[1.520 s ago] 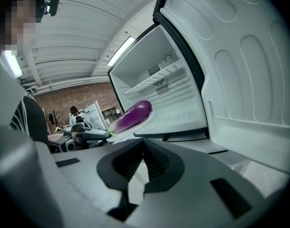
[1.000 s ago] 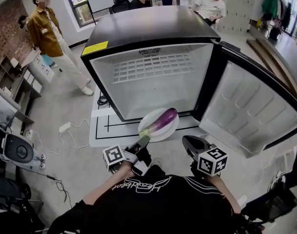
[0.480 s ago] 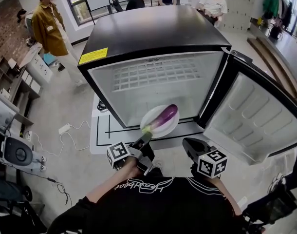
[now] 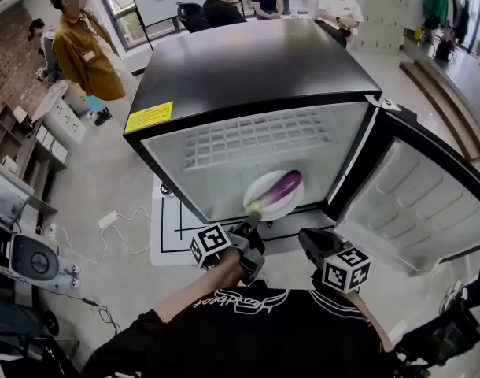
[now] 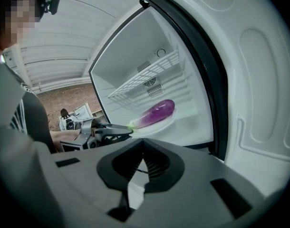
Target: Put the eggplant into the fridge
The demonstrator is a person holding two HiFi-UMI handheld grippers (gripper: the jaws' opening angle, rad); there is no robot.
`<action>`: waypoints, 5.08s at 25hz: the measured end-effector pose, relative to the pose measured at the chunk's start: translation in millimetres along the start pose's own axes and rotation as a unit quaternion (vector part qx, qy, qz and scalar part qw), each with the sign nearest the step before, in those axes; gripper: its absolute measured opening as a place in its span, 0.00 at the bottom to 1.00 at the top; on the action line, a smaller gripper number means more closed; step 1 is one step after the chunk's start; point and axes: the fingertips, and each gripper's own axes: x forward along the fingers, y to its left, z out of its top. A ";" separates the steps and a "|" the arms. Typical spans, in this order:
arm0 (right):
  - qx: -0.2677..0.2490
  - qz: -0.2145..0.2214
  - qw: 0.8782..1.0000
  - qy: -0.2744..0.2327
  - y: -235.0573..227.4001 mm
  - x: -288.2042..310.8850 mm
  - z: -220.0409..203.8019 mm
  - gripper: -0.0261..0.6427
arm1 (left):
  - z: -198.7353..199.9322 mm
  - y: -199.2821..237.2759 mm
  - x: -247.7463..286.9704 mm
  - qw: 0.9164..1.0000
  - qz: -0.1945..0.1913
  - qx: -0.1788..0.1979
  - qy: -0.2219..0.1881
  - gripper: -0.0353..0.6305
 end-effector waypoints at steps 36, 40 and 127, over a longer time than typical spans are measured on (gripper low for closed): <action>0.032 0.003 0.999 0.032 -22.6 44.2 -6.8 0.05 | 43.3 47.4 87.2 0.998 0.063 -0.026 0.009 0.09; 0.046 0.011 0.998 0.030 -23.0 44.8 -5.9 0.05 | 37.6 44.0 90.2 0.997 0.065 0.000 0.035 0.09; -0.093 0.104 0.990 0.000 245.4 -118.1 -95.3 0.05 | -180.5 -72.7 -281.9 0.798 -0.152 0.553 0.187 0.06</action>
